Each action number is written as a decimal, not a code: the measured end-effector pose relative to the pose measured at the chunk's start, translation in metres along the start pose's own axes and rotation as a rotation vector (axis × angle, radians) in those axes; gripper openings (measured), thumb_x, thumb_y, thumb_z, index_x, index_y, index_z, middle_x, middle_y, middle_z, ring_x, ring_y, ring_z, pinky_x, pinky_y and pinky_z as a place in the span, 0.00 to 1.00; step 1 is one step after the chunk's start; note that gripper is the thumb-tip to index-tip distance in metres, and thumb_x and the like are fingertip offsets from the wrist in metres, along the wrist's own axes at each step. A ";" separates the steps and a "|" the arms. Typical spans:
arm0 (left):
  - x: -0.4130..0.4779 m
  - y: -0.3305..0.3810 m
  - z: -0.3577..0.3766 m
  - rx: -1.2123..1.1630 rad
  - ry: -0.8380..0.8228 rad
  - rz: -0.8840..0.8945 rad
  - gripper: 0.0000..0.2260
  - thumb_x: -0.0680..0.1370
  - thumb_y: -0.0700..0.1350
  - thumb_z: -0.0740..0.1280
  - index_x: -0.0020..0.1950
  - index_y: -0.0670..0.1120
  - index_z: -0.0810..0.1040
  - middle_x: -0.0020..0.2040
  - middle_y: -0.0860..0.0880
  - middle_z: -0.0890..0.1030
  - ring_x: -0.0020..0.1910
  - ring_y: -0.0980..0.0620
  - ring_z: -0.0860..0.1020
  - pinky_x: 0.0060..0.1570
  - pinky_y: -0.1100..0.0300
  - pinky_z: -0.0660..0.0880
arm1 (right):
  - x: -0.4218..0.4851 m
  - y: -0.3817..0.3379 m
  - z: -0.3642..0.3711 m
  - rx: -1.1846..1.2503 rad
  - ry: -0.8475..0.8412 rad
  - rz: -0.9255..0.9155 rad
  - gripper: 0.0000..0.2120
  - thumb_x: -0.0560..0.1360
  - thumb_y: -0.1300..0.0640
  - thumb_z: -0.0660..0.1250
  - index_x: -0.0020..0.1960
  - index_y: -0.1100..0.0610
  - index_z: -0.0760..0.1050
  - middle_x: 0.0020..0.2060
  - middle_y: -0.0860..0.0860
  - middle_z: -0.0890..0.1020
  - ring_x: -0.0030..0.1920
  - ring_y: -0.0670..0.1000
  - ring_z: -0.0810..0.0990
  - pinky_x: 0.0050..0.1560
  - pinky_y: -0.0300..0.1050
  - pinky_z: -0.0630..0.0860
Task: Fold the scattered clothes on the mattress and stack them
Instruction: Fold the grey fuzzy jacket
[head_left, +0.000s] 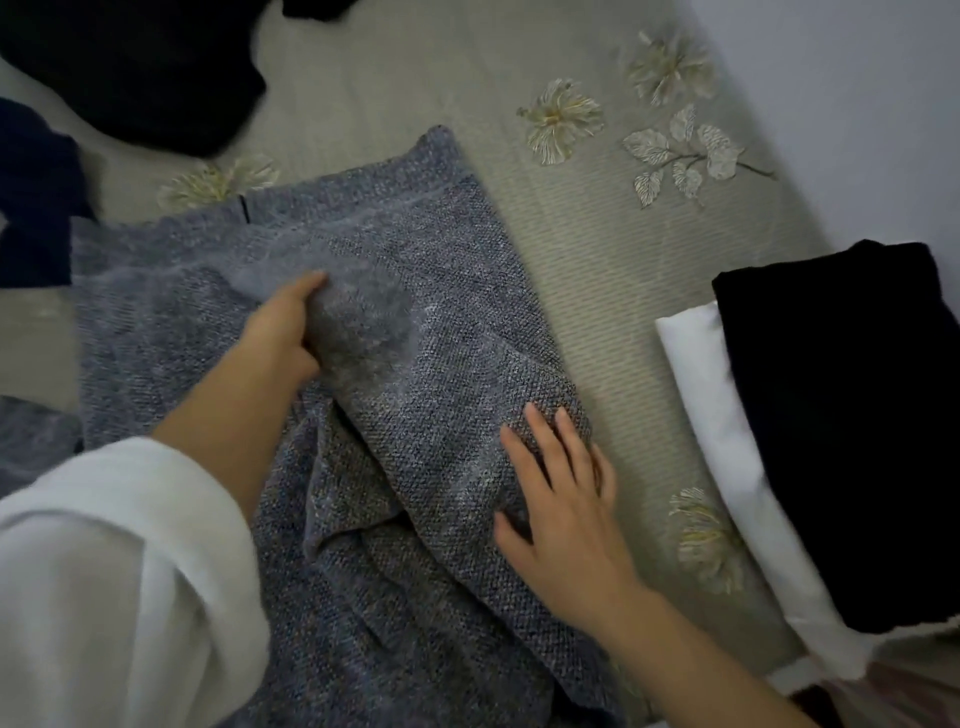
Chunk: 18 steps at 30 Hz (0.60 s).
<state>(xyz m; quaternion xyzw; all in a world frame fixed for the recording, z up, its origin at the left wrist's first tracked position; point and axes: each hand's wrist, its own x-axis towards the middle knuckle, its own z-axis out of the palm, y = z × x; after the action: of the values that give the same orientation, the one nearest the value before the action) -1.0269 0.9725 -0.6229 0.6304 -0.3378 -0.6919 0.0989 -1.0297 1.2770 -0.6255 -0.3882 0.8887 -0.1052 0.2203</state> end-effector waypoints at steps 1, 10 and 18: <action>-0.006 0.009 0.001 0.003 -0.020 0.028 0.15 0.73 0.48 0.71 0.56 0.44 0.77 0.51 0.45 0.82 0.46 0.45 0.82 0.38 0.50 0.79 | 0.000 0.001 0.001 -0.005 0.007 -0.002 0.34 0.75 0.41 0.53 0.78 0.47 0.48 0.78 0.47 0.44 0.77 0.50 0.38 0.71 0.53 0.38; -0.001 0.054 -0.063 0.084 -0.025 0.249 0.08 0.77 0.44 0.63 0.41 0.49 0.80 0.34 0.53 0.83 0.39 0.54 0.80 0.36 0.63 0.79 | 0.000 -0.008 0.025 -0.058 -0.078 -0.114 0.29 0.78 0.37 0.49 0.77 0.42 0.50 0.78 0.50 0.53 0.77 0.53 0.43 0.71 0.56 0.44; 0.003 -0.029 -0.080 0.445 0.220 0.384 0.32 0.74 0.48 0.68 0.75 0.48 0.58 0.66 0.47 0.72 0.62 0.46 0.72 0.63 0.50 0.70 | 0.014 -0.007 0.014 0.324 0.225 0.183 0.24 0.80 0.45 0.50 0.74 0.50 0.60 0.67 0.39 0.62 0.69 0.40 0.57 0.69 0.39 0.52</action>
<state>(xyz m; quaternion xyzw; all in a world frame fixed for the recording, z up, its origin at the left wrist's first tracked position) -0.9439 0.9650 -0.6408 0.6323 -0.5812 -0.4972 0.1234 -1.0268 1.2615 -0.6394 -0.2512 0.9107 -0.2687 0.1880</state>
